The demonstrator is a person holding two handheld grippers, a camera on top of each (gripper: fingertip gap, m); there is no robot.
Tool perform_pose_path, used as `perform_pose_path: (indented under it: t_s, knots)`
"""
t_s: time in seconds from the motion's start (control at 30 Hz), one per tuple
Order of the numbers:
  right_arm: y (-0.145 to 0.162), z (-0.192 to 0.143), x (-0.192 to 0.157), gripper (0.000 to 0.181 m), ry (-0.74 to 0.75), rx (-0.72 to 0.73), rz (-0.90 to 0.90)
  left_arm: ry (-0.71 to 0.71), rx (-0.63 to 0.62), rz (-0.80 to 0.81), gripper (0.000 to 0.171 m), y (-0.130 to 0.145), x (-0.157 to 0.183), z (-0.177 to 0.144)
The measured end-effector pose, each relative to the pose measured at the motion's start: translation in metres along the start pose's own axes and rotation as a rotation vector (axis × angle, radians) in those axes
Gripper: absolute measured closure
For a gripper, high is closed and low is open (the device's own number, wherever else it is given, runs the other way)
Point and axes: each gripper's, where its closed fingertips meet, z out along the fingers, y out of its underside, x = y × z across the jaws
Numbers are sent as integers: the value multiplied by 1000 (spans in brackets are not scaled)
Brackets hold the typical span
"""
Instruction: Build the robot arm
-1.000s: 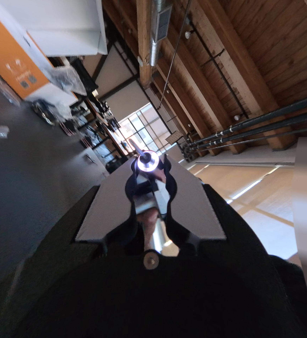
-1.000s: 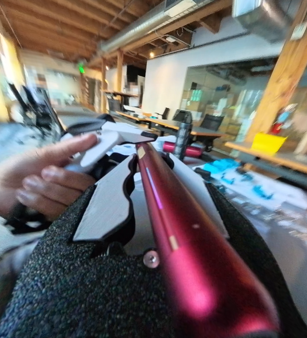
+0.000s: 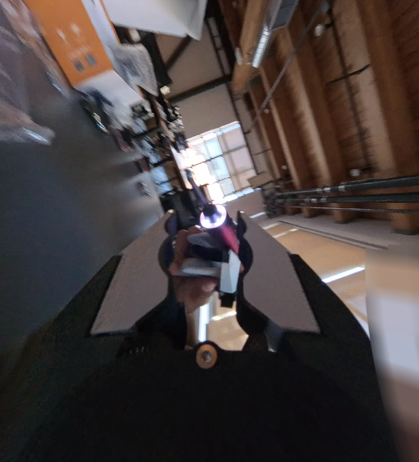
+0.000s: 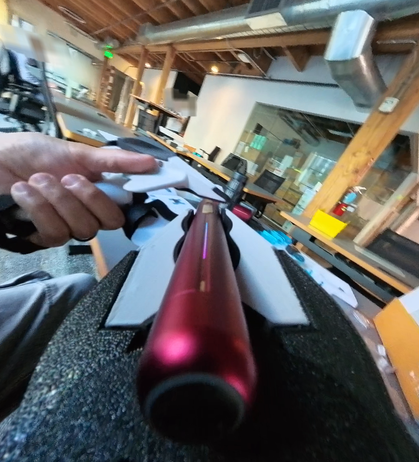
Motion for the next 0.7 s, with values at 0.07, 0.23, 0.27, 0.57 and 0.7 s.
perform_pose_path:
  t_s: [0.07,0.23,0.27,0.57,0.7]
  knots:
    - [17,2,18,160,63,-29,-3,-35,36,91,105,-22,-11,-8]
    - [68,26,59,160,13,-183,-529,-350,-40,677,105,-93,-59,-40]
    - [79,33,64,159,-17,-194,-669,-443,-56,842,105,-111,-70,-47]
    - [117,63,65,160,-65,-77,-744,-496,-336,1190,69,-161,-117,-11]
    - [121,64,55,160,-94,-73,-741,-297,-355,1097,78,-156,-111,0]
